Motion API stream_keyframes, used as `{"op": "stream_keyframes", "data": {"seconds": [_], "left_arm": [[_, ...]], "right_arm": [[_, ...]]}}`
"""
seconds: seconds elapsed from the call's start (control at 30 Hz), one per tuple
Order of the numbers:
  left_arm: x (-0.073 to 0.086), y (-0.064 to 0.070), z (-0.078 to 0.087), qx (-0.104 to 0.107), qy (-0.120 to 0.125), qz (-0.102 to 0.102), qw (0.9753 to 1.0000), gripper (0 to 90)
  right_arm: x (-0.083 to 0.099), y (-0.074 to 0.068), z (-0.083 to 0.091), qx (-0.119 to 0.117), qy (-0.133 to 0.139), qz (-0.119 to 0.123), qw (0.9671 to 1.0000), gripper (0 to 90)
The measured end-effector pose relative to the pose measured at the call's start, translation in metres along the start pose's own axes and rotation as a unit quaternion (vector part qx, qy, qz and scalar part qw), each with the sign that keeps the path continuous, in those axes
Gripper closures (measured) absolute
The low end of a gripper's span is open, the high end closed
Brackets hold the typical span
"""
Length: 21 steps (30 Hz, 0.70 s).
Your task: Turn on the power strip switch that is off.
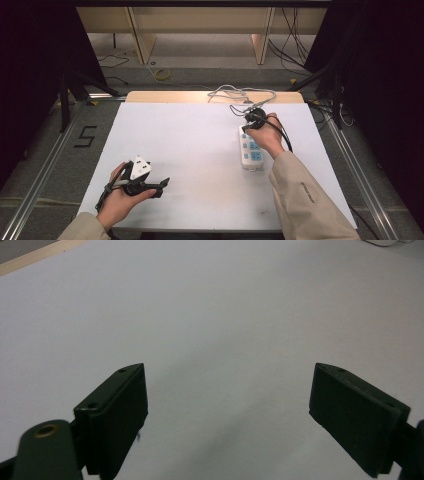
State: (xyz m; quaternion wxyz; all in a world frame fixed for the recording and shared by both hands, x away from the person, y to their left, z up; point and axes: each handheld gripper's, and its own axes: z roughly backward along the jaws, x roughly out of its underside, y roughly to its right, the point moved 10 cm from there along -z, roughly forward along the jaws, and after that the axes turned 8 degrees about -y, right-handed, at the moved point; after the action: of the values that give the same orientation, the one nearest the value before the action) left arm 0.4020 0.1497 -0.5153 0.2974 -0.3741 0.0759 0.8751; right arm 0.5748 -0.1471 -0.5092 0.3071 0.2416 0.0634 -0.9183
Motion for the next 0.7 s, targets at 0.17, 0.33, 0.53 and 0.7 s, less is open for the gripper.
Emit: {"op": "stream_keyframes", "data": {"seconds": [0.17,0.33,0.53,0.7], "left_arm": [[0.0000,0.0005,-0.0001,0.001,0.000,0.001,1.0000,15.3],[0.0000,0.0005,-0.0001,0.001,0.000,0.001,1.0000,15.4],[-0.0001,0.0006,-0.0003,0.002,0.000,0.000,1.0000,15.4],[0.0002,0.0005,-0.0001,0.002,-0.002,-0.003,1.0000,15.3]], "right_arm": [[0.0009,-0.0004,-0.0027,0.001,-0.006,0.000,1.0000,90.0],[0.0024,-0.0004,-0.0053,0.001,-0.012,0.001,0.9999,90.0],[0.0033,-0.0006,-0.0079,0.002,-0.016,0.003,0.9999,90.0],[0.0042,-0.0005,-0.0097,0.003,-0.021,0.004,0.9998,90.0]]}}
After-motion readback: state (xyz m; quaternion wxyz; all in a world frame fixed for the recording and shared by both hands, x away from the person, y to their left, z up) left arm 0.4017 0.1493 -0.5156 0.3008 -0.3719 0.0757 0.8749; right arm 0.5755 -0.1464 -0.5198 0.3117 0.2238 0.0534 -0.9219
